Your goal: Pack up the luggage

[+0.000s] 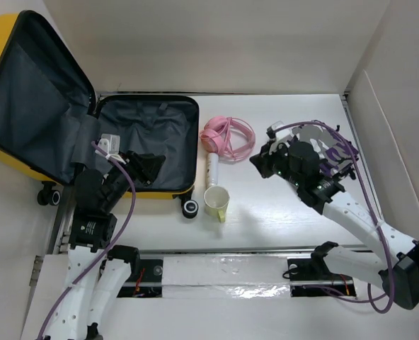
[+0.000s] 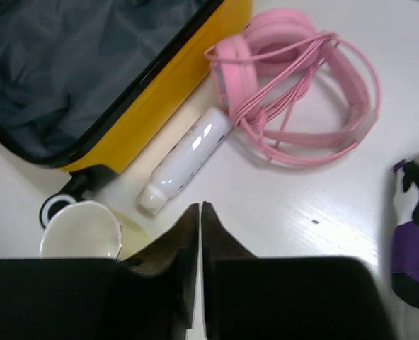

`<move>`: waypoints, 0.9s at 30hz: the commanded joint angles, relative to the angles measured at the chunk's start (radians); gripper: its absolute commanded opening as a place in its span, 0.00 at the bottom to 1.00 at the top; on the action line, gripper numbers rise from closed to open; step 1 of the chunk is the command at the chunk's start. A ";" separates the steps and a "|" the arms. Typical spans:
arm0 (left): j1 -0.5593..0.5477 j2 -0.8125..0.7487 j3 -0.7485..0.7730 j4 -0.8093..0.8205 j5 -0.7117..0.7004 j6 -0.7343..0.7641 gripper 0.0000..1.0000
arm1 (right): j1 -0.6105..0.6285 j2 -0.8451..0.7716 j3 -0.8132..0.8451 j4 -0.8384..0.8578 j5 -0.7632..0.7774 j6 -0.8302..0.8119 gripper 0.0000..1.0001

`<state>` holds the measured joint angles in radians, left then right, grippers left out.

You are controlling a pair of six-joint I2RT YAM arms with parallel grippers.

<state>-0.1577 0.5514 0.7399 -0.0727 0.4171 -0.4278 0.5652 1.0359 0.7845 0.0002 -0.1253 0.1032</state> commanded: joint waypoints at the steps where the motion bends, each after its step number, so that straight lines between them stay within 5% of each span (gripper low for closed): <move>1: -0.002 -0.025 0.012 0.017 -0.011 0.031 0.44 | 0.054 0.030 0.084 -0.083 0.029 -0.039 0.15; 4: -0.002 -0.021 0.022 0.007 -0.040 0.034 0.45 | 0.116 0.027 0.127 -0.140 0.099 -0.049 0.50; 6: -0.002 -0.024 0.021 -0.001 -0.043 0.037 0.42 | 0.151 0.020 0.127 -0.140 0.121 -0.049 0.53; 7: -0.002 -0.031 0.021 -0.001 -0.043 0.038 0.41 | 0.160 0.019 0.128 -0.144 0.121 -0.049 0.30; 9: -0.002 -0.030 0.023 -0.001 -0.046 0.041 0.27 | 0.177 0.029 0.151 -0.164 0.157 -0.051 0.04; 10: -0.002 -0.027 0.026 -0.001 -0.050 0.041 0.21 | 0.194 0.035 0.160 -0.186 0.164 -0.051 0.00; 11: -0.002 -0.027 0.026 -0.004 -0.055 0.041 0.04 | 0.203 0.039 0.168 -0.190 0.170 -0.051 0.00; 12: -0.002 -0.025 0.024 -0.006 -0.057 0.043 0.00 | 0.223 0.053 0.170 -0.192 0.174 -0.053 0.00; 14: -0.002 -0.034 0.024 -0.012 -0.067 0.044 0.00 | 0.238 0.073 0.183 -0.212 0.180 -0.050 0.06; 15: -0.002 -0.036 0.026 -0.012 -0.073 0.044 0.00 | 0.239 0.097 0.193 -0.224 0.199 -0.051 0.18; 16: -0.002 -0.033 0.029 -0.013 -0.078 0.043 0.00 | 0.252 0.111 0.208 -0.255 0.211 -0.048 0.41; 17: -0.002 -0.033 0.032 -0.016 -0.087 0.041 0.01 | 0.265 0.124 0.213 -0.264 0.225 -0.045 0.50; 19: -0.002 -0.041 0.030 -0.019 -0.087 0.041 0.20 | 0.265 0.153 0.216 -0.266 0.234 -0.048 0.65; 21: -0.002 -0.048 0.026 -0.021 -0.090 0.040 0.39 | 0.265 0.174 0.219 -0.264 0.234 -0.051 0.69; 27: -0.002 -0.047 0.023 -0.019 -0.092 0.038 0.43 | 0.275 0.277 0.249 -0.229 0.158 -0.053 0.71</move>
<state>-0.1577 0.5167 0.7399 -0.1253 0.3305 -0.3939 0.8219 1.2850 0.9726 -0.2565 0.0681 0.0589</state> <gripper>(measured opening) 0.424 0.710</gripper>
